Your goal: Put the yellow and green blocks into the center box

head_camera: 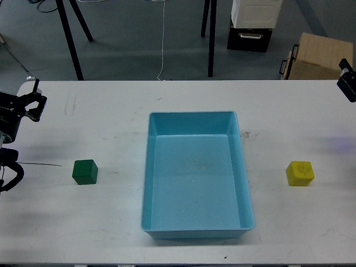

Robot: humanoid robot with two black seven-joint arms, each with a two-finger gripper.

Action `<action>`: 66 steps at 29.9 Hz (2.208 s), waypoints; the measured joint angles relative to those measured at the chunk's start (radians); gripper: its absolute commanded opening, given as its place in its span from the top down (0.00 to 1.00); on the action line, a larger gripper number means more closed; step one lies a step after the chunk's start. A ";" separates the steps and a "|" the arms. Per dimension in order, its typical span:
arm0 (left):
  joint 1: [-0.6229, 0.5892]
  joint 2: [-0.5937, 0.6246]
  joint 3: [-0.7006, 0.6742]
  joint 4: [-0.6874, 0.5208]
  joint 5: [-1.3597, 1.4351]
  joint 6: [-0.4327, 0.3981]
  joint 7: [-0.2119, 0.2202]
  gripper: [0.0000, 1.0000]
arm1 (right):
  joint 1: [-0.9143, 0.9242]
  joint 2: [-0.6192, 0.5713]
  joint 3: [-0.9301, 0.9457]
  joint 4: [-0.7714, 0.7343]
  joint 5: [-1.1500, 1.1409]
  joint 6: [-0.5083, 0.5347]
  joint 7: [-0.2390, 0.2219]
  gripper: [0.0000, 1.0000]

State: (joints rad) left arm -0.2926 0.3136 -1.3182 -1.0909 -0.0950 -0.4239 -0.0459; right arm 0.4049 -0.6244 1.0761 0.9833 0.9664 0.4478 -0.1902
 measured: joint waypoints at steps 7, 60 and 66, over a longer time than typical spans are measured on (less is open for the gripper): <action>-0.005 0.029 0.031 0.005 0.001 -0.008 0.186 0.00 | 0.000 -0.001 0.001 0.000 0.000 0.000 0.000 0.00; 0.021 -0.086 -0.212 0.004 -0.126 0.068 0.205 0.00 | -0.018 0.002 -0.002 -0.020 -0.003 0.002 0.002 0.00; 0.022 -0.086 -0.211 0.004 -0.126 0.070 0.207 0.00 | -0.021 0.001 -0.004 -0.019 -0.012 0.000 0.001 0.00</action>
State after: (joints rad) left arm -0.2708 0.2279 -1.5290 -1.0870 -0.2208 -0.3542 0.1607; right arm 0.3837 -0.6231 1.0718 0.9645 0.9540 0.4474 -0.1887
